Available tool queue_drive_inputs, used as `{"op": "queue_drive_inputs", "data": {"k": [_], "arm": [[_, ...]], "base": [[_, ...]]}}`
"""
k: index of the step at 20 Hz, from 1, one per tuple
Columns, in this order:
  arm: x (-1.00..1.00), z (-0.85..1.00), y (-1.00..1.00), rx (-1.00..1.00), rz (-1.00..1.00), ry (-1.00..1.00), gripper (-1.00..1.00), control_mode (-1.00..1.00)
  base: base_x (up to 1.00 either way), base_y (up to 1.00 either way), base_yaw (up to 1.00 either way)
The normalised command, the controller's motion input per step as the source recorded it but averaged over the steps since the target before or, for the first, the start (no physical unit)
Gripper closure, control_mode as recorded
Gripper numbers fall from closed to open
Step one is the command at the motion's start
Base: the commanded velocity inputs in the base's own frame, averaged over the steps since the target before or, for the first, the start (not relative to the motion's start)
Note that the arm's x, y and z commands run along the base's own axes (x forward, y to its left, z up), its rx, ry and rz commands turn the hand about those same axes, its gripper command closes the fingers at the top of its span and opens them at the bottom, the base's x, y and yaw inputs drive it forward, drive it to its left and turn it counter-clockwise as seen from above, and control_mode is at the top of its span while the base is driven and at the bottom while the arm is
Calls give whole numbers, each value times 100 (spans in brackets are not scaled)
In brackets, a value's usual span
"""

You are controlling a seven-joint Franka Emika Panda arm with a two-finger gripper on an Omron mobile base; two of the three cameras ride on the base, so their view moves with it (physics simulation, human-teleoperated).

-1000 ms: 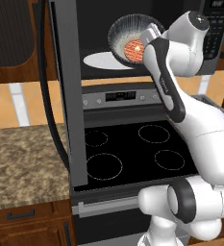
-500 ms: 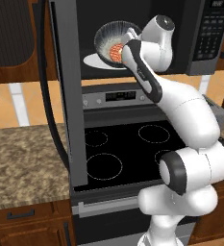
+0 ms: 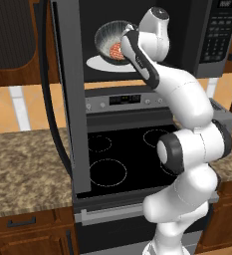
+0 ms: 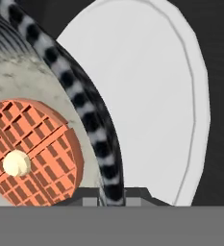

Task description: Open the microwave, place the bowl with waffle inside the microwave, then close the microwave door and turn it on.

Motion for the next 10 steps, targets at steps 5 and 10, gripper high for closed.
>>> {"op": "queue_drive_inputs", "data": {"k": [5,10], "arm": [[-2,-24,0,2,0,-19,-100,-100],[-76,-2,0,14,0,-64,-100,-100]], "base": [[0,0,0],[0,0,0]]}}
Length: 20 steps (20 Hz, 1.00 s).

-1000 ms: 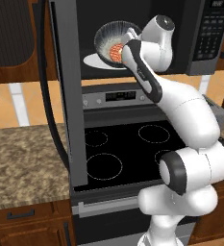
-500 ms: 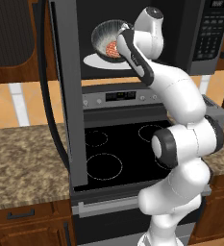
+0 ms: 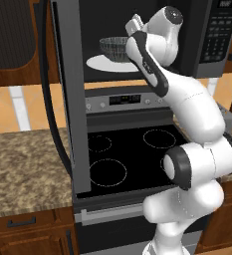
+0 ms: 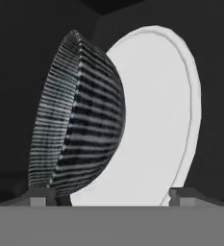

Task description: Open the microwave, place the bowl with waffle inside the microwave, then close the microwave door and turn it on.

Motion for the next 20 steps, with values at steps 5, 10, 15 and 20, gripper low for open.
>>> {"op": "queue_drive_inputs", "data": {"k": [5,10,15,20], "arm": [[-100,0,-1,17,0,-88,-100,-100],[-100,-15,-23,13,0,-63,-100,-100],[-100,-1,-21,7,1,-23,-100,-100],[-100,0,0,-22,1,41,-100,-100]], "base": [[0,0,0],[0,0,0],[0,0,0],[0,0,0]]}}
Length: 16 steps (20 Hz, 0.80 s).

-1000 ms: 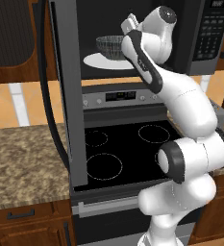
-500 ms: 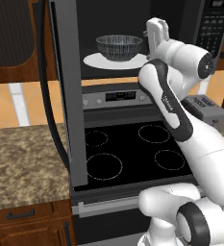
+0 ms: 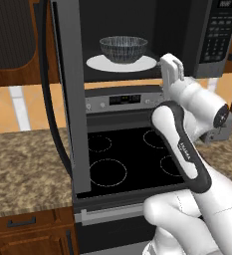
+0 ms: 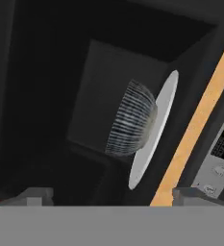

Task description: Open the microwave, place the bowl with waffle inside the microwave, then close the microwave door and turn it on.

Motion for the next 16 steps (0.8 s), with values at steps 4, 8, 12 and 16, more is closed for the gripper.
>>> {"op": "queue_drive_inputs", "data": {"k": [4,8,12,16], "arm": [[-99,0,5,-51,6,77,-100,-100],[-89,-15,9,-55,9,77,-100,-100],[-55,-41,1,-42,5,39,-100,-100],[-11,-50,0,-50,0,15,-100,-100]], "base": [[0,0,0],[0,0,0],[0,0,0],[0,0,0]]}}
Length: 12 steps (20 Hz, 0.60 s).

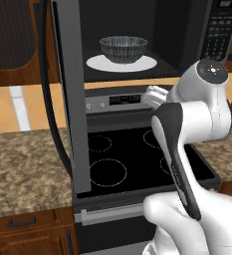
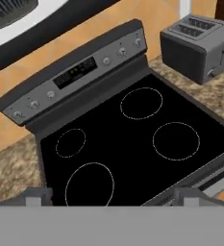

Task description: Open the microwave, place the bowl with waffle inside the microwave, then close the microwave door and turn it on.

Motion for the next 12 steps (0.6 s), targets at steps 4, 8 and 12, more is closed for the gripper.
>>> {"op": "queue_drive_inputs", "data": {"k": [4,8,12], "arm": [[1,-71,5,-51,0,-1,-100,-100],[0,-65,4,-50,0,-2,100,-100],[9,-49,0,-37,0,0,100,-100]], "base": [[0,0,0],[0,0,0],[0,0,0]]}}
